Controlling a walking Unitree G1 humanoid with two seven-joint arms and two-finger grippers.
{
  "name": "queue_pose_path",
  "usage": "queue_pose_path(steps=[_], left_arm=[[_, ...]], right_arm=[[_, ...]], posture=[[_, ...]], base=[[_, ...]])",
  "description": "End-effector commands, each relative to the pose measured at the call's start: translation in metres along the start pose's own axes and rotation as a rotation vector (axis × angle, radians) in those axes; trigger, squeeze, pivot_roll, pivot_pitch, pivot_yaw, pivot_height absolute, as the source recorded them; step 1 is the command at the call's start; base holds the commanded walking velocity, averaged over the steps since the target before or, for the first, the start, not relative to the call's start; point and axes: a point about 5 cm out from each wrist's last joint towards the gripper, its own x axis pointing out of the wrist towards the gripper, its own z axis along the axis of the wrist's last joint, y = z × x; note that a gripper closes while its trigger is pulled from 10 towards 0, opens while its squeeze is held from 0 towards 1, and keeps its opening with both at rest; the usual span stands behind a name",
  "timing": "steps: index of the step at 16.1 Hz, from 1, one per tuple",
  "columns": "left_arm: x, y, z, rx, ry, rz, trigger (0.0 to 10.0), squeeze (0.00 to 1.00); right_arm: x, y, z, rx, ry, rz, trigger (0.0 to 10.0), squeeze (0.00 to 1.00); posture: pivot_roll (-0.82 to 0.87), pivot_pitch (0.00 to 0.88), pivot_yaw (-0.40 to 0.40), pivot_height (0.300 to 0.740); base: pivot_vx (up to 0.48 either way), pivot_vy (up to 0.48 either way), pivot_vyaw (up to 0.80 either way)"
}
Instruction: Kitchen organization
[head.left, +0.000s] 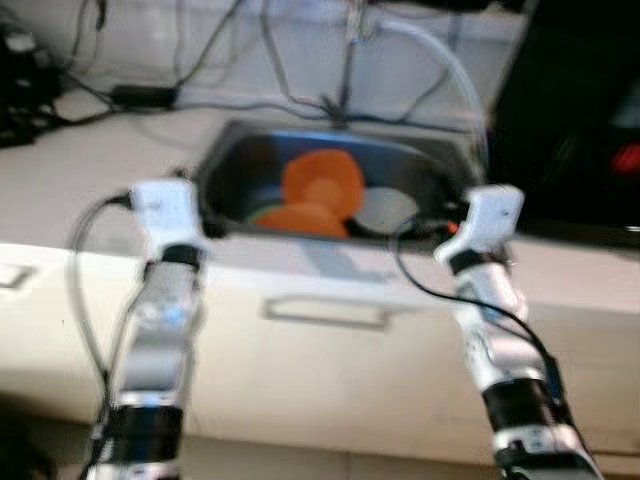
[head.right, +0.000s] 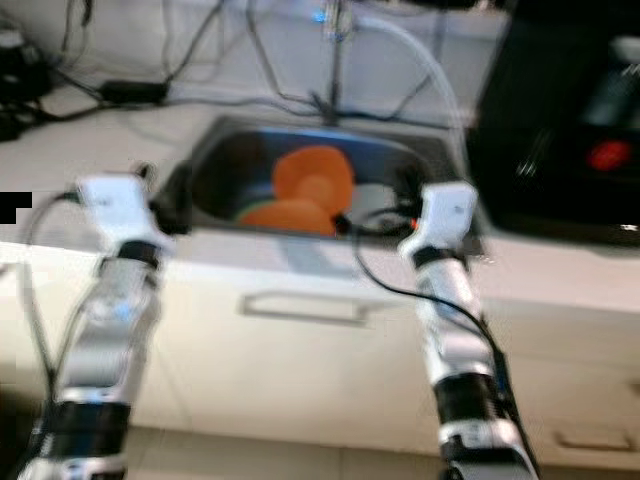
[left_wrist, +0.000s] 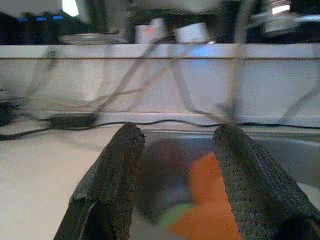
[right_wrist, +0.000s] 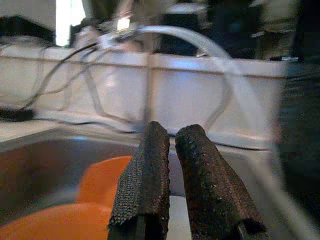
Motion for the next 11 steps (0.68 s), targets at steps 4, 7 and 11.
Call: queue_pose_path(steps=[4,7,11], left_arm=[[0.0004,0.0036,0.0030,0.033,-0.014,0.011,10.0,0.00],[0.0004,0.0015,0.0050,0.036,-0.017,0.009,10.0,0.00],[0.0002,-0.0001,0.0056,0.040,-0.013,0.007,10.0,0.00]], right_arm=[[0.0023,0.0055,0.0024,0.016,-0.008,0.031,10.0,0.00],[0.0030,0.0072,0.0016,-0.017,0.002,0.050,10.0,0.00],[0.0024,0.0058,-0.0005,-0.001,0.013,0.044,10.0,0.00]], posture=[[0.09,0.007,-0.045,0.740],[0.09,0.003,-0.045,0.740],[0.09,0.003,-0.043,0.740]], base=[[0.000,-0.446,0.00],[0.000,-0.480,0.19],[0.000,-0.480,0.14]])
